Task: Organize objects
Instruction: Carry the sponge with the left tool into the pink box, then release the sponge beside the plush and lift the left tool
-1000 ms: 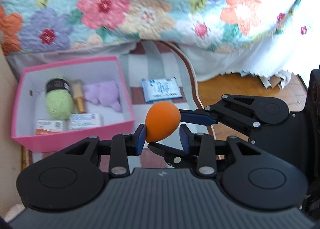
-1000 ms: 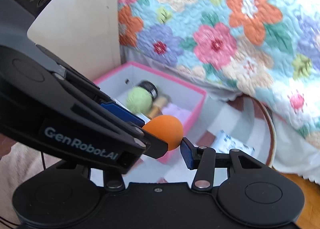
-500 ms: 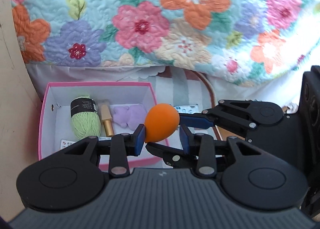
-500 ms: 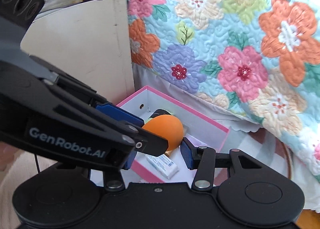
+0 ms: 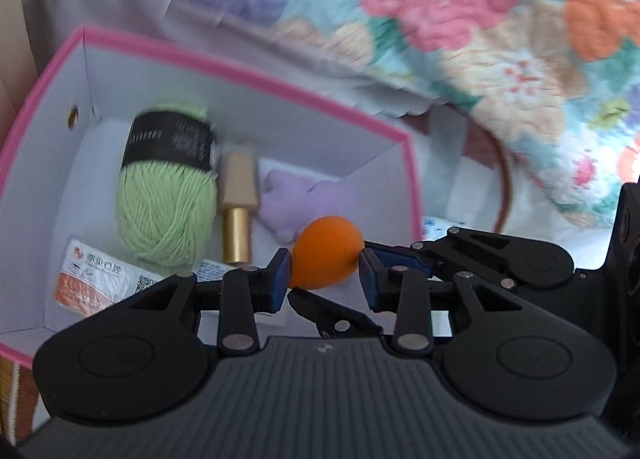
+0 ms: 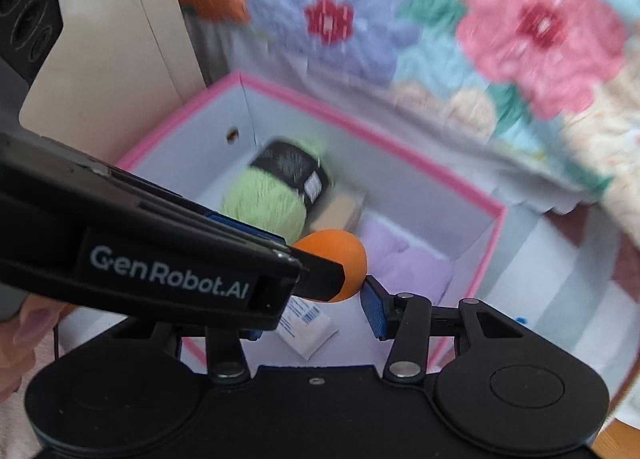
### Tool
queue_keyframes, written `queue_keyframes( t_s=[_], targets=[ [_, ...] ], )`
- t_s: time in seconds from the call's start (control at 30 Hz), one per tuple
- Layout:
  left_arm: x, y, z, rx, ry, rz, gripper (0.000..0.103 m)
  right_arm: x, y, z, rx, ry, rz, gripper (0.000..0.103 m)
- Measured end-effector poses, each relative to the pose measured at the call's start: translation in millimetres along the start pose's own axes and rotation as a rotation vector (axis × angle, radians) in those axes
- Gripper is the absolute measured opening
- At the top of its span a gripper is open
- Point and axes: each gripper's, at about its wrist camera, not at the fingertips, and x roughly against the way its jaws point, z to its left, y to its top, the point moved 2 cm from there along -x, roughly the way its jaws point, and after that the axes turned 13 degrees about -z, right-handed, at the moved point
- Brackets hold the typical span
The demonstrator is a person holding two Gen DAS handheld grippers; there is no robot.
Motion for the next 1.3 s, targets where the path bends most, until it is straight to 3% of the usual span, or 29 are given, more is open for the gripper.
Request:
queue_keyframes(
  t_s=[0.23, 0.43, 0.57, 0.67, 0.73, 0.83, 0.87, 1.07, 1.3],
  targets=[
    [-33.4, -4.6, 24.9, 0.078, 0.043, 0.051, 0.035, -50.7, -6.2, -9.0, -0.039, 0.023, 0.138, 0.053],
    [-44.8, -5.1, 38.7, 0.127, 0.064, 0.071, 0.035, -72.8, -7.7, -6.6, -0.011, 0.032, 0.182, 0.053],
    [-39.6, -6.6, 36.5, 0.08, 0.093, 0.052, 0.037, -69.2, -10.8, -6.6, -0.001, 0.017, 0.164, 0.057],
    [-34.1, -6.0, 28.6, 0.005, 0.102, 0.04, 0.048, -55.7, -12.5, -10.4, -0.021, 0.011, 0.116, 0.061],
    [-31.9, -6.4, 28.2, -0.006, 0.101, 0.035, 0.049, -47.3, -15.2, -12.1, -0.032, 0.026, 0.094, 0.058],
    [-27.2, -7.2, 29.5, 0.009, 0.097, 0.032, 0.049, -40.2, -21.6, -7.8, 0.002, 0.036, 0.076, 0.036],
    [-25.5, -7.4, 28.0, 0.005, 0.104, 0.026, 0.049, -38.6, -23.8, -6.7, 0.005, 0.033, 0.074, 0.034],
    [-2.2, -5.5, 18.4, -0.017, 0.143, 0.021, 0.056, -18.1, -23.0, -13.8, -0.044, 0.037, 0.018, 0.033],
    [37.0, -8.6, -12.7, -0.114, 0.162, 0.069, 0.057, 38.0, -21.9, -18.9, -0.155, 0.06, -0.081, 0.034]
  ],
)
